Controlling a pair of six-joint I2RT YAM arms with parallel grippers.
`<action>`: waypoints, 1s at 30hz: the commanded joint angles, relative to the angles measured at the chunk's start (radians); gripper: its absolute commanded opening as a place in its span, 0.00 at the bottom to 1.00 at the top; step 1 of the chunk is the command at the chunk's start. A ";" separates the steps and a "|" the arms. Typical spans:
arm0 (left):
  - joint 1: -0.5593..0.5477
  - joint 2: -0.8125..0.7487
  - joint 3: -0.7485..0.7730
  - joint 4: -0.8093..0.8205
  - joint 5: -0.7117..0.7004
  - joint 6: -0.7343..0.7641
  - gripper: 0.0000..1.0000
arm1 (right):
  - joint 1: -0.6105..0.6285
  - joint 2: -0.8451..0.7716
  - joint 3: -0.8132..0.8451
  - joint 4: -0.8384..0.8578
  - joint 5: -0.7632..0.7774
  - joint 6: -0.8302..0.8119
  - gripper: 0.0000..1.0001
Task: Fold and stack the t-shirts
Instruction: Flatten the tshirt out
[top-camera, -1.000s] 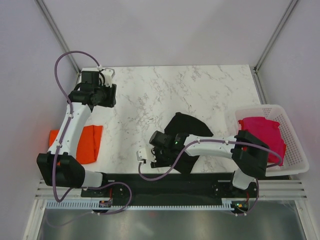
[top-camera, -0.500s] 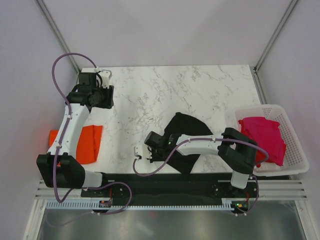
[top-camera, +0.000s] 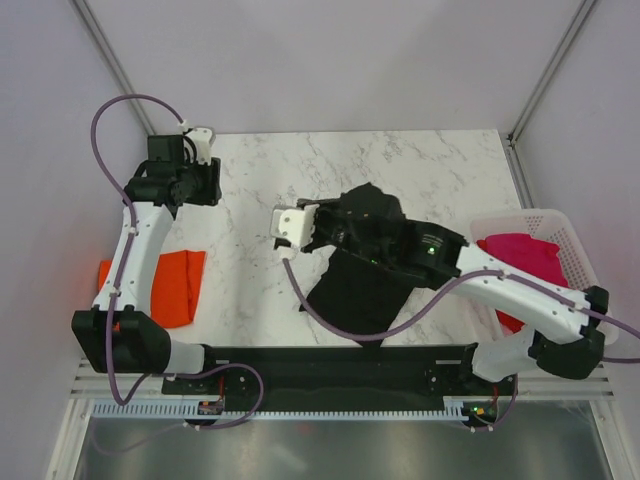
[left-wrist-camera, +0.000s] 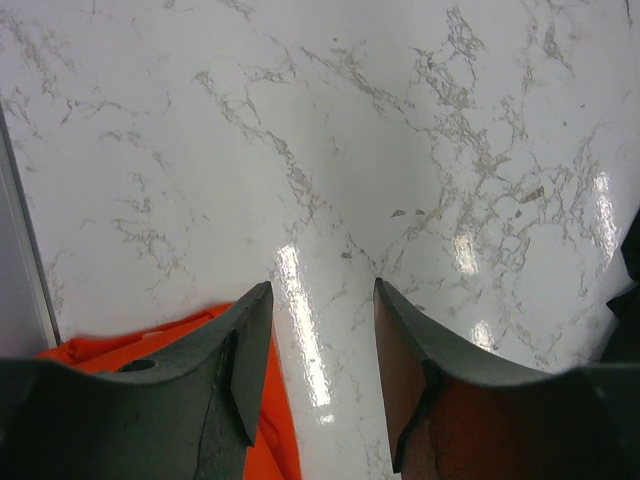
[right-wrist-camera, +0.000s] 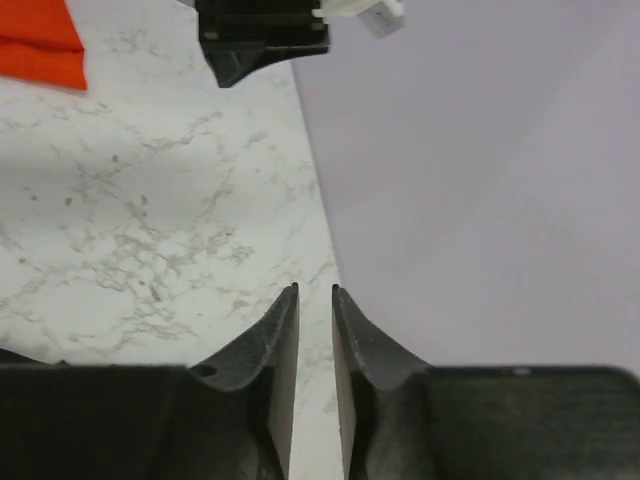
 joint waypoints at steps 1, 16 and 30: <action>0.009 0.017 0.031 0.024 0.007 -0.004 0.53 | -0.008 -0.030 -0.037 -0.046 0.032 -0.007 0.33; 0.046 -0.063 -0.093 0.001 0.139 -0.013 0.79 | -0.048 0.202 -0.225 -0.178 -0.481 0.285 0.48; 0.081 -0.118 -0.156 0.001 0.139 -0.010 0.76 | -0.046 0.456 -0.203 -0.155 -0.497 0.214 0.50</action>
